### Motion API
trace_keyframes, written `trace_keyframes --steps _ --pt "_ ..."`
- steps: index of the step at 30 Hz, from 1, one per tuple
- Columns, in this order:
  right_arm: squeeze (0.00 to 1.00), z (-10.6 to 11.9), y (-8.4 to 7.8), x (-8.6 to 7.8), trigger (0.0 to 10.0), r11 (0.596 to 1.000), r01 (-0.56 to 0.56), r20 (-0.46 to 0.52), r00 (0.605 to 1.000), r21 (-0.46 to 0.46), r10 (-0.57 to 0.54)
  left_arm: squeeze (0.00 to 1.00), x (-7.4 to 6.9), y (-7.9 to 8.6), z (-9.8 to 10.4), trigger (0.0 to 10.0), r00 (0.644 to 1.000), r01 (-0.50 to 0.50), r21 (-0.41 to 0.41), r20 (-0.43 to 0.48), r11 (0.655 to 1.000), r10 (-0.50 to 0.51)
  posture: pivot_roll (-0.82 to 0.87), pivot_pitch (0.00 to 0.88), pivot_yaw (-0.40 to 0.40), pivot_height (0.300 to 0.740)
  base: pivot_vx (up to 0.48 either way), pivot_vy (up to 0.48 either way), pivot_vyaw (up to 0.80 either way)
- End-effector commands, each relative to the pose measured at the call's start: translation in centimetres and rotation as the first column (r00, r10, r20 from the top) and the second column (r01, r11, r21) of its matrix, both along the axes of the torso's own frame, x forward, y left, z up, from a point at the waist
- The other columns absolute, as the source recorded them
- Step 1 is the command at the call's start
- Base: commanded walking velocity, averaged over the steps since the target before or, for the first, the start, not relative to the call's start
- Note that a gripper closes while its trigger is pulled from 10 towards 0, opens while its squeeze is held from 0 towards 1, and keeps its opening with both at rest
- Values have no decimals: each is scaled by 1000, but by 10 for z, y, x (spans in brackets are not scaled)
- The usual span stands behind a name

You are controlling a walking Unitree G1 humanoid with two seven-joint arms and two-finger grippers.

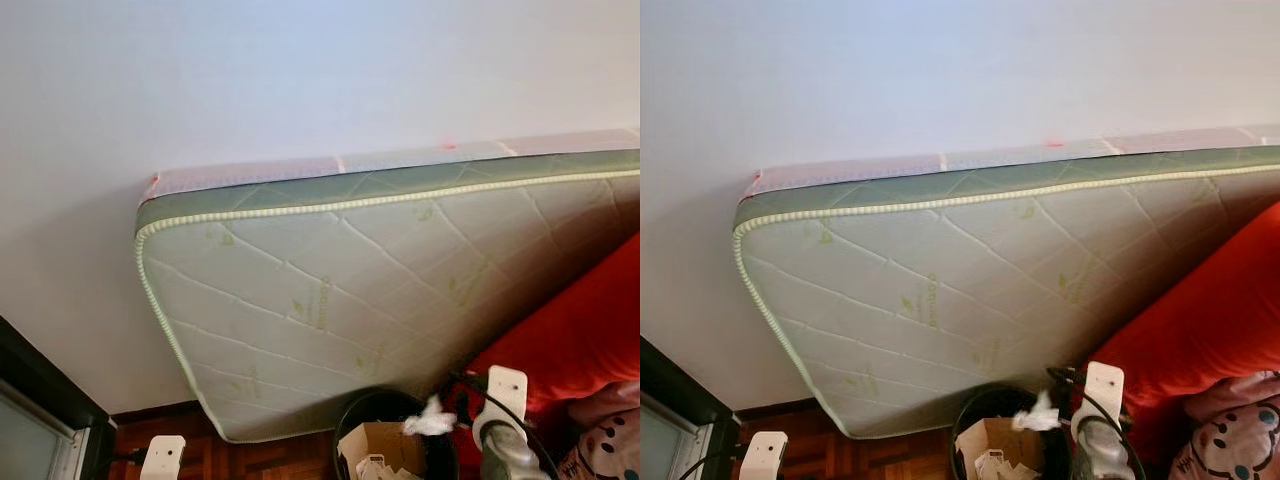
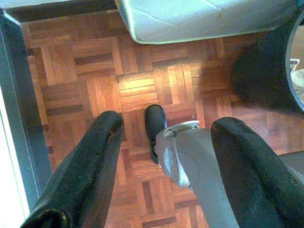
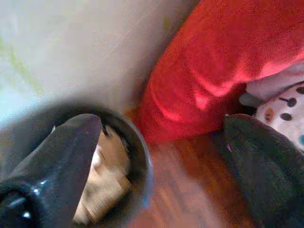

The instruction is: Clean up the room

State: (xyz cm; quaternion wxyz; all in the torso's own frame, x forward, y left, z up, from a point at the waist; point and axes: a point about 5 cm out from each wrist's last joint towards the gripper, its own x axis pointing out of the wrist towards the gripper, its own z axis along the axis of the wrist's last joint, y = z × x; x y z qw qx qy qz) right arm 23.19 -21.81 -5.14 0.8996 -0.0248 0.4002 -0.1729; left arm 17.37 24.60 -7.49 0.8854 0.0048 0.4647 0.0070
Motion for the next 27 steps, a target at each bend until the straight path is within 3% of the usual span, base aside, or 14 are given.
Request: trace_keyframes --steps 1,13,20,25,27 --pt "0 -10 -3 -15 10000 999 38 -74 997 7 -37 0 -2 1 -1 10000 1000 5 2 -17 1000 -5 25 0 -62 740 0 0 0" --pt "0 -8 -4 -15 10000 1000 23 -34 999 -3 -23 0 -2 2 -1 10000 1000 9 6 -18 1000 -9 23 0 -60 740 0 0 0" --pt "0 -9 16 -10 10000 985 -60 57 997 161 51 0 -2 2 -1 10000 1000 9 12 -20 1000 -9 22 0 -59 740 0 0 0" --pt "0 -12 15 -15 10000 962 32 74 996 270 -54 0 -2 3 0 10000 1000 9 21 -20 1000 -9 20 0 -52 740 0 0 0" --pt "0 -18 14 -26 10000 950 53 33 997 306 -66 0 -2 4 0 10000 1000 9 27 -20 1000 -8 13 0 -42 740 0 0 0"
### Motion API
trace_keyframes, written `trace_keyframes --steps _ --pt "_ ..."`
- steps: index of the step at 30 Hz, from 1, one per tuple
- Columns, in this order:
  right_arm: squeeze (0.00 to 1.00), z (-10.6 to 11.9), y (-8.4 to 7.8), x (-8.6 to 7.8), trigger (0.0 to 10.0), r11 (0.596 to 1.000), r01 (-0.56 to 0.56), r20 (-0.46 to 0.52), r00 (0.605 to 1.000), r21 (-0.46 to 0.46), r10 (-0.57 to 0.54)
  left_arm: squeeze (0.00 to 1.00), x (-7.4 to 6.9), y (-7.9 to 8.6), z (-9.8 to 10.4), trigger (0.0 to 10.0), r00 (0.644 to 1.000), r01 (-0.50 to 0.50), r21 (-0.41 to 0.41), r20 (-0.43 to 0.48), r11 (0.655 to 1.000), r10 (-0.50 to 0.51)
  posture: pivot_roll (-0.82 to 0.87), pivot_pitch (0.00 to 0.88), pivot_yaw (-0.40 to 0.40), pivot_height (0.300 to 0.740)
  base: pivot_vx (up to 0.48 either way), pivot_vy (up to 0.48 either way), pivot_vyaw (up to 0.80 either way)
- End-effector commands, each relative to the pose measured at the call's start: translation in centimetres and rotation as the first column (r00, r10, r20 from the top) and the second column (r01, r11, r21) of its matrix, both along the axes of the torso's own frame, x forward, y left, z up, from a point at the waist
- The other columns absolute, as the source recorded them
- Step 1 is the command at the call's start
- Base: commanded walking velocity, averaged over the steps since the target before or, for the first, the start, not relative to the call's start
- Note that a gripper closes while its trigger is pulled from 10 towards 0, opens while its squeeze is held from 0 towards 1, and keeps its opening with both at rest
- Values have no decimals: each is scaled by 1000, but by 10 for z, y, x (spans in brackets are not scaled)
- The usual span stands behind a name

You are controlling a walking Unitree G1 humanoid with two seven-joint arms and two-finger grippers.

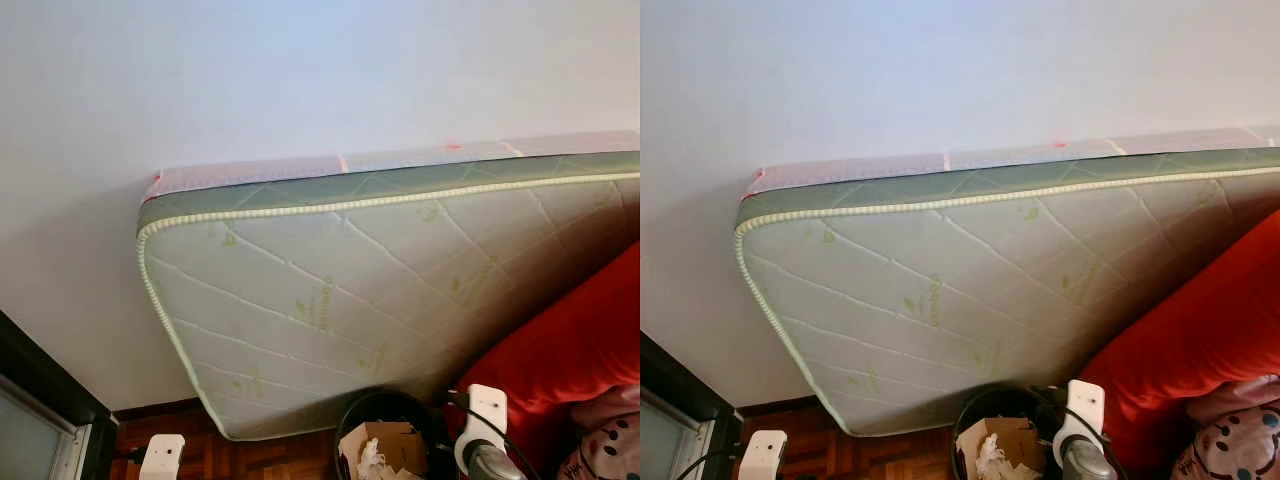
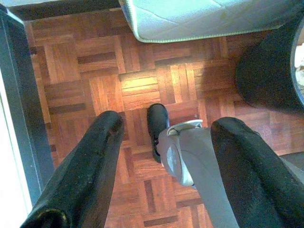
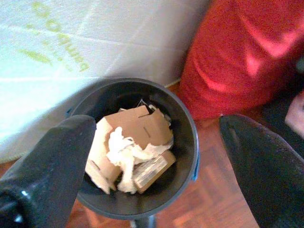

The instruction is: Clean up the room

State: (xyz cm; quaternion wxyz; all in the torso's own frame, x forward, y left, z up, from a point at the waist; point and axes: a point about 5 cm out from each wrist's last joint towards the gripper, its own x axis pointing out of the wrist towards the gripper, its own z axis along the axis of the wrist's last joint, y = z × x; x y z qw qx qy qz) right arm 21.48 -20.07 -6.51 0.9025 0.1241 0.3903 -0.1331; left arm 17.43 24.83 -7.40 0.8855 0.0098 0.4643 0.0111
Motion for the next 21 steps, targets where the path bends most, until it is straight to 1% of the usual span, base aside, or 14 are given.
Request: trace_keyframes --steps 1,2,5,6,7,9,10,11,12,13,14,19,20,21 --pt "0 -6 -2 -11 10000 1000 -21 -43 999 2 21 0 -3 2 -1 10000 1000 13 17 -21 1000 -12 13 0 -42 740 0 0 0" --pt "0 -10 3 -16 10000 994 -109 -66 992 -21 108 0 -3 3 -1 10000 1000 15 19 -22 1000 -15 13 0 -39 740 0 0 0" --pt "0 -12 6 -19 10000 989 -148 -75 986 -23 146 0 -3 3 -1 10000 1000 15 20 -22 1000 -15 10 0 -37 740 0 0 0" --pt "0 -15 11 -24 10000 980 -197 -90 977 -23 194 0 -3 4 0 10000 1000 18 23 -21 1000 -18 4 0 -30 740 0 0 0" --pt "0 -15 11 -24 10000 980 -197 -90 977 -23 194 0 -3 4 0 10000 1000 18 23 -21 1000 -18 4 0 -30 740 0 0 0" --pt "0 -19 18 -32 10000 956 -291 -117 951 -28 286 0 -2 5 0 10000 999 28 32 -23 999 -28 -1 0 -25 740 0 0 0" --pt "0 -20 20 -34 10000 949 -314 -121 943 -23 309 0 -2 5 0 10000 999 27 32 -22 999 -26 -1 0 -25 740 0 0 0" --pt "0 -20 20 -34 10000 949 -314 -121 943 -23 309 0 -2 5 0 10000 999 27 32 -22 999 -26 -1 0 -25 740 0 0 0" --pt "0 -23 20 -40 10000 933 -359 -136 926 -23 353 0 -2 5 0 10000 1000 23 30 -20 999 -22 -1 0 -25 740 0 0 0" --pt "0 -23 20 -40 10000 933 -359 -136 926 -23 353 0 -2 5 0 10000 1000 23 30 -20 999 -22 -1 0 -25 740 0 0 0" --pt "0 -26 17 -49 10000 920 -391 -169 909 -27 381 0 -2 5 0 10000 1000 17 26 -17 1000 -17 -1 0 -25 740 0 0 0" --pt "0 -33 14 -69 10000 883 -468 -220 865 -29 451 0 -2 4 0 10000 999 32 29 -18 999 -32 -10 0 -25 740 0 0 0" --pt "0 -33 14 -69 10000 883 -468 -220 865 -29 451 0 -2 4 0 10000 999 32 29 -18 999 -32 -10 0 -25 740 0 0 0" --pt "0 -34 12 -72 10000 898 -439 -225 878 -27 422 0 -1 4 1 10000 999 29 27 -16 999 -28 -13 0 -28 740 0 0 0"
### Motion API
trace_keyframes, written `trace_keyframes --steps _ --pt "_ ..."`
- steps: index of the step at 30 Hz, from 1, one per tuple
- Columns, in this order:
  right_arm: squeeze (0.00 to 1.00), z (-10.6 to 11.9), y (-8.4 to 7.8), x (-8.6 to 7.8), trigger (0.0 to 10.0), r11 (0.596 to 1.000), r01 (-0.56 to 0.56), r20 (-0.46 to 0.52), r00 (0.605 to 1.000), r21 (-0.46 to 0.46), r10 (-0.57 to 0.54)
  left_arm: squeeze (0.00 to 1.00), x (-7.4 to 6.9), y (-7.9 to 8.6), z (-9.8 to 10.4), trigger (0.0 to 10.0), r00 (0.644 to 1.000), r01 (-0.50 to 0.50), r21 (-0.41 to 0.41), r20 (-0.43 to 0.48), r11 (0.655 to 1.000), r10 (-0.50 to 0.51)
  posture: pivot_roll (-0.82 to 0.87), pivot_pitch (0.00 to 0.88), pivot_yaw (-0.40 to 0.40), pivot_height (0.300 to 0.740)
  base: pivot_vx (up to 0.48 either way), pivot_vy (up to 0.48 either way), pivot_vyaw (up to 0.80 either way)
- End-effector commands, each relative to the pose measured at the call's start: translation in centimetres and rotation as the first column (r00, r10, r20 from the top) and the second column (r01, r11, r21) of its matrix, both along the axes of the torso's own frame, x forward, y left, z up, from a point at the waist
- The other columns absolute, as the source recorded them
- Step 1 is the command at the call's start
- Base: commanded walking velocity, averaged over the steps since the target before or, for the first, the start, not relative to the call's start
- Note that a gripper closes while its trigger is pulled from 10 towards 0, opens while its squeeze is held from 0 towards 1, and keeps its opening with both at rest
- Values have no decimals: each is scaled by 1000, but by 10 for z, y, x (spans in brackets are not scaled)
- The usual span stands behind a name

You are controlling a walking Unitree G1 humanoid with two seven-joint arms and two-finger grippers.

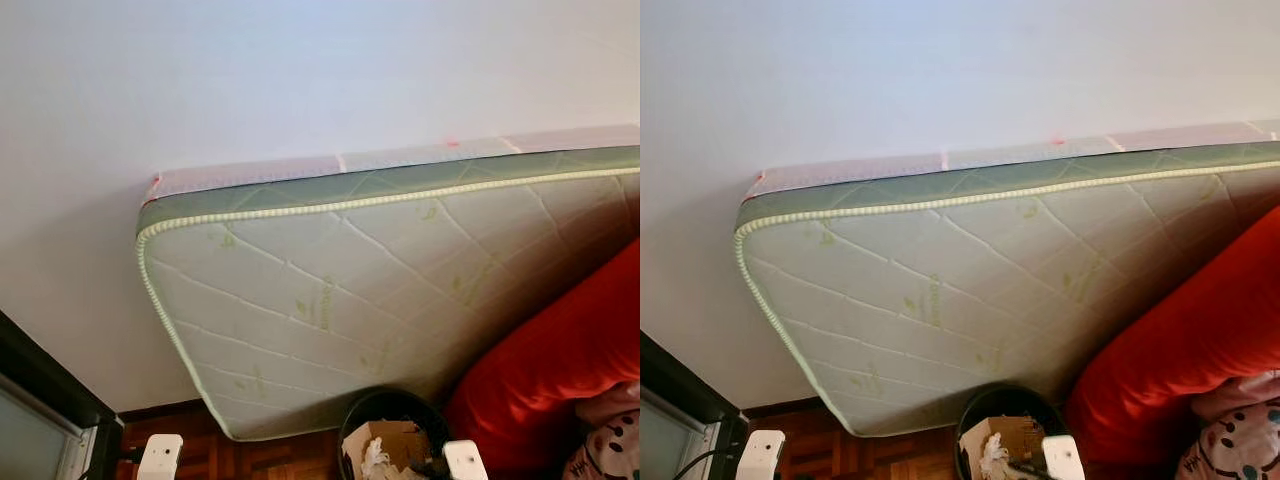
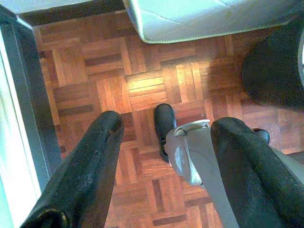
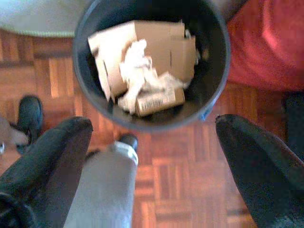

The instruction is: Clean up the room

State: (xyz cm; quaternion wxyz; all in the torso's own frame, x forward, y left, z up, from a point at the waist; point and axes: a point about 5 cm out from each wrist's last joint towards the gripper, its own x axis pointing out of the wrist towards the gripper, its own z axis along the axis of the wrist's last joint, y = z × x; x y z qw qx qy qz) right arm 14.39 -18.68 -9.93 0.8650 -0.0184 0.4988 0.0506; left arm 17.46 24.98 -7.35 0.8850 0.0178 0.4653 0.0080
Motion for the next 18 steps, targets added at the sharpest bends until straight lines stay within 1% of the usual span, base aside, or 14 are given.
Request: trace_keyframes --steps 1,3,4,7,10,13,14,15,18 --pt "0 -1 -3 -3 10000 999 32 2 999 -2 -32 0 -1 3 0 10000 1000 16 16 -13 1000 -15 -13 0 -28 740 0 0 0" --pt "0 -2 -6 -7 10000 997 78 -7 997 -5 -78 0 -1 3 0 10000 1000 18 18 -13 1000 -18 -13 0 -28 740 0 0 0" --pt "0 -3 -11 -13 10000 988 156 -17 988 -3 -156 0 -1 3 0 10000 1000 19 17 -13 1000 -19 -18 0 -28 740 0 0 0" --pt "0 -5 -13 -19 10000 980 201 -24 979 3 -201 0 -1 3 0 10000 1000 22 17 -14 1000 -21 -21 0 -22 740 0 0 0" --pt "0 -6 -14 -22 10000 977 211 -30 977 2 -211 0 -1 3 0 10000 1000 23 17 -15 1000 -23 -22 0 -22 740 0 0 0" --pt "0 -7 -22 -29 10000 973 230 -39 972 -8 -230 0 -2 3 0 10000 1000 18 14 -15 1000 -18 -23 0 -23 740 0 0 0" --pt "0 -7 -22 -29 10000 973 230 -39 972 -8 -230 0 -2 3 0 10000 1000 18 14 -15 1000 -18 -23 0 -23 740 0 0 0" --pt "0 -7 -26 -32 10000 970 241 -42 970 -15 -241 0 -1 3 0 10000 1000 17 12 -14 1000 -17 -27 0 -24 740 0 0 0" --pt "0 -7 -30 -36 10000 968 249 -47 967 -26 -250 0 -1 3 0 10000 1000 16 9 -13 1000 -16 -37 0 -23 740 0 0 0"
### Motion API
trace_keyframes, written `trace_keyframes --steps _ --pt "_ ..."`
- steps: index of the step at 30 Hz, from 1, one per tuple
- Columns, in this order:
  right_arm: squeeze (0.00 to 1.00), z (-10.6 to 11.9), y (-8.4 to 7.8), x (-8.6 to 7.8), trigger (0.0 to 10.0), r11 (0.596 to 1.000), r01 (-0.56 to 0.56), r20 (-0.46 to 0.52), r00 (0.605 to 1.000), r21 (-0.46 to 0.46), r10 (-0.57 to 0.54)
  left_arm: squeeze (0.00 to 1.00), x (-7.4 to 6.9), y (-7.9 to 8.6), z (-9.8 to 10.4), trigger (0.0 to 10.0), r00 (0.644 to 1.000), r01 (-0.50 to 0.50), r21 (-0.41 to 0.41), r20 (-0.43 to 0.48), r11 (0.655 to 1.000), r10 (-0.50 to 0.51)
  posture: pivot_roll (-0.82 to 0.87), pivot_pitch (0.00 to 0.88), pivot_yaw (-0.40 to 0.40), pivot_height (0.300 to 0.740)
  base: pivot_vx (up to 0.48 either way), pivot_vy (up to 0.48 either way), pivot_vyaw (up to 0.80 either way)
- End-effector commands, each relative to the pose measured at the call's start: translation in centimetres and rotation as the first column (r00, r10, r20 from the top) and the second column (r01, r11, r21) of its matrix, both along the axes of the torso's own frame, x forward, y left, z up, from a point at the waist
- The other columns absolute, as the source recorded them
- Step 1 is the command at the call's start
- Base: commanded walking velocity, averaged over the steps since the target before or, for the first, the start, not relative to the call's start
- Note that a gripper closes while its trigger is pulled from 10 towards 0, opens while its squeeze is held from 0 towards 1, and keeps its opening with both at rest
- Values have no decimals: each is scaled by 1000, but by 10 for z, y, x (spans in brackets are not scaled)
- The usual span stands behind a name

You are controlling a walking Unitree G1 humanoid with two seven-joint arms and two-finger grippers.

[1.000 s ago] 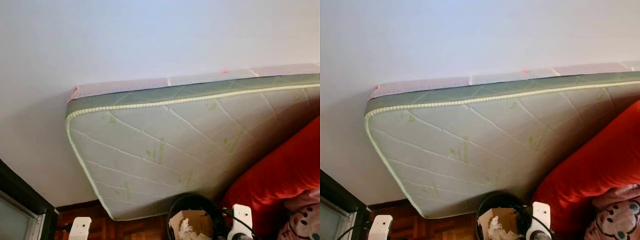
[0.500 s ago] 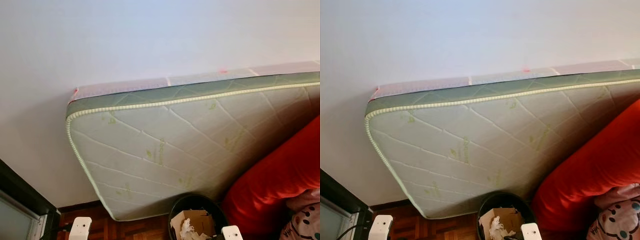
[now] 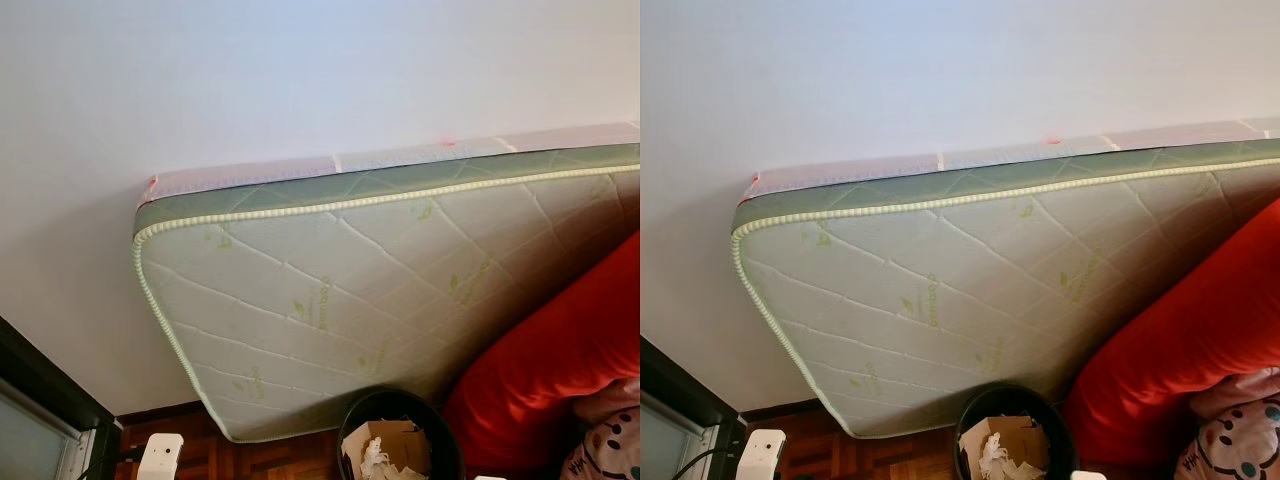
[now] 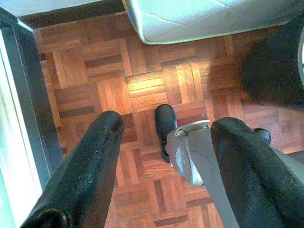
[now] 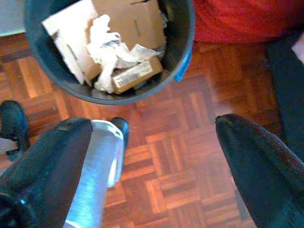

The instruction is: Clean up the room

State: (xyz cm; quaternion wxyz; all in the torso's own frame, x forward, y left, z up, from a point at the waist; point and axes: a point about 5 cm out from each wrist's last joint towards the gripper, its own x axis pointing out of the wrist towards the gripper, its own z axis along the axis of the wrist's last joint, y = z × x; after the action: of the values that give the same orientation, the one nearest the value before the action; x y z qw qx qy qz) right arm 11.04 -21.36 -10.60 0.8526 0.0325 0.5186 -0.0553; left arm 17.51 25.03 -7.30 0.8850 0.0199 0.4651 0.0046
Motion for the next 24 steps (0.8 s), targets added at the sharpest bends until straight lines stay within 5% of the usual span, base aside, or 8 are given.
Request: trace_keyframes --steps 1,5,24 --pt "0 0 -4 -4 10000 1000 21 -2 1000 0 -21 0 -2 3 0 10000 1000 9 8 -13 1000 -9 -39 0 -22 740 0 0 0" --pt "0 3 13 17 10000 1000 9 36 999 17 -9 0 -2 3 0 10000 1000 12 5 -13 1000 -12 -43 0 -17 740 0 0 0" --pt "0 2 13 17 10000 1000 -23 31 999 15 23 0 -5 3 -1 10000 999 25 6 -24 1000 -24 -43 0 -13 740 0 0 0"
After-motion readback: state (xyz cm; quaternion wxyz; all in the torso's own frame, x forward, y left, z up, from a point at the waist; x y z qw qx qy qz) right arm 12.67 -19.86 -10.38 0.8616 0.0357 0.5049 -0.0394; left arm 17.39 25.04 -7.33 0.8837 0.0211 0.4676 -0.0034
